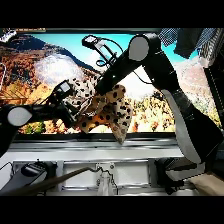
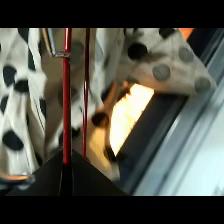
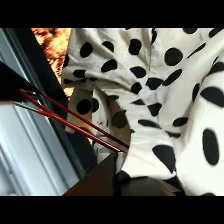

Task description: Fold the clothes and pants, and hang the long-sleeved shirts on hangers.

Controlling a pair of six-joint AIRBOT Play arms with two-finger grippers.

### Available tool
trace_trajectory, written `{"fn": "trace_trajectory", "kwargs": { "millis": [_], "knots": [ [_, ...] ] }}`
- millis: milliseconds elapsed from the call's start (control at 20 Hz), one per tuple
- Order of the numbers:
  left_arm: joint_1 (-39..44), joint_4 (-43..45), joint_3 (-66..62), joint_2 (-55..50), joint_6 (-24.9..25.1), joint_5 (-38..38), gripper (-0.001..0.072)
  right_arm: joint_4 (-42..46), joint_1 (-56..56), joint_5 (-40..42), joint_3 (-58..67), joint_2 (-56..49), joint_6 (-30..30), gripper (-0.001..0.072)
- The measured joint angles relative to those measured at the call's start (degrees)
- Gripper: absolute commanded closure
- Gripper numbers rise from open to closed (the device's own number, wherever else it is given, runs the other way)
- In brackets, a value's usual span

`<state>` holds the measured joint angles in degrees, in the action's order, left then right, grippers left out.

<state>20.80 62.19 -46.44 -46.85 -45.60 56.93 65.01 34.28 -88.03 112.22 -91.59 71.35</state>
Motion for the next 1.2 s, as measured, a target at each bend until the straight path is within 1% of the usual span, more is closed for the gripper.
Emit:
{"fn": "trace_trajectory", "kwargs": {
  "millis": [150,350,450,550,700,850,1000,1100,1200],
  "knots": [
    [-1.7,-6.7,0.0,-5.7,2.0,-8.0,0.0699,1.1,0.0,4.0,0.0,0.0,0.0,0.0689],
    [-8.9,-21.8,0.0,-11.6,3.2,-20.6,0.0700,3.0,0.0,11.5,0.0,-0.3,-0.3,0.0689],
    [-13.0,-27.5,0.0,-12.9,3.5,-24.0,0.0699,4.0,0.0,15.2,0.0,-0.9,-0.4,0.0689],
    [-16.2,-30.7,0.1,-13.5,3.8,-24.5,0.0699,5.1,0.0,18.3,0.0,-1.6,-0.4,0.0689],
    [-18.7,-30.8,0.1,-13.9,4.1,-19.5,0.0698,6.6,-0.1,20.3,0.0,-2.5,-0.4,0.0689],
    [-19.6,-26.4,0.1,-14.0,5.8,-8.8,0.0698,8.2,-1.5,19.6,0.0,-3.0,-0.3,0.0689],
    [-19.9,-25.7,0.1,-14.0,10.3,-0.2,0.0699,8.4,-3.1,17.3,0.0,-3.1,0.7,0.0689],
    [-20.0,-28.5,0.1,-14.0,14.5,2.8,0.0698,7.8,-3.7,14.9,0.0,-3.1,1.1,0.0689],
    [-20.0,-31.5,0.1,-14.0,18.4,4.2,0.0700,6.6,-4.0,12.7,0.0,-2.9,1.3,0.0690]
  ]
}}
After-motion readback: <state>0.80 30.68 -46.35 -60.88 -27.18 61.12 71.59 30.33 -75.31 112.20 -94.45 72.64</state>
